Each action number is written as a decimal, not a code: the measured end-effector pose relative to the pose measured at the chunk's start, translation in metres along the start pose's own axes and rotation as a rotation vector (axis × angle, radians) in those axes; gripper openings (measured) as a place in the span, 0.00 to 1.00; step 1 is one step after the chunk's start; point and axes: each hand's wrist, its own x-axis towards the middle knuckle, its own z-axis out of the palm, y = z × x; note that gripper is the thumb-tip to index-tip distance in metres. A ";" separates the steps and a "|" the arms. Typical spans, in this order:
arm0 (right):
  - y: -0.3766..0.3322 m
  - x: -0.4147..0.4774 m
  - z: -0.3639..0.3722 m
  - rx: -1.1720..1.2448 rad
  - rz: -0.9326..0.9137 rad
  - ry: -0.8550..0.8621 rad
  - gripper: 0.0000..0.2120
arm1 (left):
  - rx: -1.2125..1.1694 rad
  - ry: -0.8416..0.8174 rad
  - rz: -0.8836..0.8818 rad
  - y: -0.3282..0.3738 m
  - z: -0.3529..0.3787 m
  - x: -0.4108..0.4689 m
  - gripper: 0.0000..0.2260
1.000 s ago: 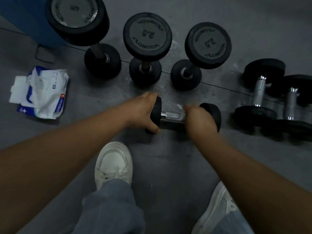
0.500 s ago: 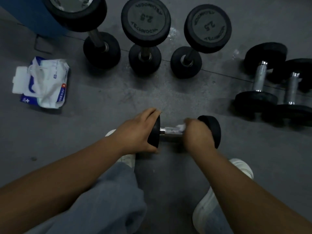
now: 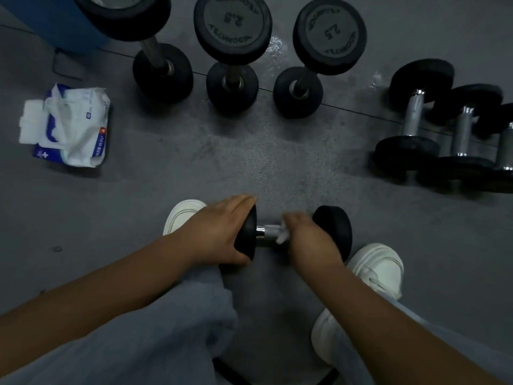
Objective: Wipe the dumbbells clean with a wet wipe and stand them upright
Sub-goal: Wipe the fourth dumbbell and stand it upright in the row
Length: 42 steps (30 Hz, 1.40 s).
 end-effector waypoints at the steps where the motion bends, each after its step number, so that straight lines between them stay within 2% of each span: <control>1: 0.004 -0.002 0.002 -0.045 0.052 0.011 0.16 | 0.007 -0.002 0.010 0.000 0.002 -0.002 0.54; 3: 0.003 -0.011 0.008 -0.137 -0.010 -0.009 0.20 | 0.016 -0.007 0.025 0.000 0.005 -0.003 0.54; 5: 0.004 -0.013 0.011 -0.107 -0.081 -0.026 0.20 | 0.024 -0.003 0.041 -0.002 0.006 -0.002 0.54; 8: 0.005 -0.010 0.006 -0.136 0.084 0.019 0.18 | 0.021 -0.012 0.038 -0.003 0.003 -0.001 0.54; 9: -0.003 -0.012 0.008 -0.168 0.082 0.022 0.19 | 0.012 -0.011 0.038 -0.002 0.002 -0.001 0.54; 12: -0.024 -0.018 0.014 -0.157 -0.133 0.026 0.18 | 0.005 0.016 0.050 -0.001 0.004 -0.003 0.52; 14: -0.011 -0.010 -0.001 -0.107 -0.025 0.002 0.14 | 0.023 0.018 0.058 -0.004 0.007 -0.004 0.53; 16: 0.003 -0.007 -0.009 -0.173 0.135 0.012 0.14 | 0.024 0.019 0.062 -0.007 0.010 -0.003 0.54; 17: -0.001 -0.010 -0.007 -0.215 0.135 -0.005 0.16 | 0.017 0.014 0.070 -0.008 0.011 -0.002 0.54; 20: -0.025 -0.007 -0.002 -0.204 -0.058 -0.061 0.19 | -0.024 -0.053 0.051 -0.011 0.001 0.008 0.54; 21: -0.023 0.001 -0.007 -0.205 -0.081 -0.056 0.17 | -0.051 -0.101 0.025 -0.013 -0.006 0.014 0.53; 23: -0.007 0.017 -0.024 -0.197 0.002 -0.029 0.12 | -0.129 -0.158 -0.040 -0.020 -0.022 0.025 0.51; 24: 0.000 0.024 -0.032 -0.206 0.054 -0.030 0.11 | -0.164 -0.116 -0.070 -0.024 -0.030 0.029 0.48; 26: 0.001 0.033 -0.041 -0.197 0.073 -0.017 0.13 | -0.170 0.123 -0.089 -0.025 -0.040 0.033 0.39; 28: -0.006 0.046 -0.050 -0.154 0.055 0.064 0.15 | -0.143 0.302 -0.008 -0.018 -0.041 0.036 0.35; 30: -0.007 0.067 -0.065 -0.150 0.097 0.116 0.17 | -0.035 0.199 0.075 -0.008 -0.039 0.043 0.42; 32: -0.004 0.088 -0.081 -0.187 0.167 0.055 0.17 | 0.164 0.060 0.069 -0.007 -0.039 0.059 0.52; 35: -0.006 0.110 -0.103 -0.248 0.156 -0.088 0.17 | 0.343 0.043 0.099 -0.012 -0.061 0.098 0.54; 38: -0.004 0.125 -0.121 -0.263 0.136 -0.100 0.17 | 0.239 -0.152 0.021 -0.015 -0.099 0.138 0.52; 40: 0.003 0.131 -0.130 -0.194 0.170 0.004 0.16 | 0.074 -0.254 -0.016 -0.020 -0.111 0.154 0.48; 42: 0.008 0.134 -0.137 -0.132 0.208 0.137 0.16 | -0.026 -0.266 -0.035 -0.027 -0.113 0.159 0.46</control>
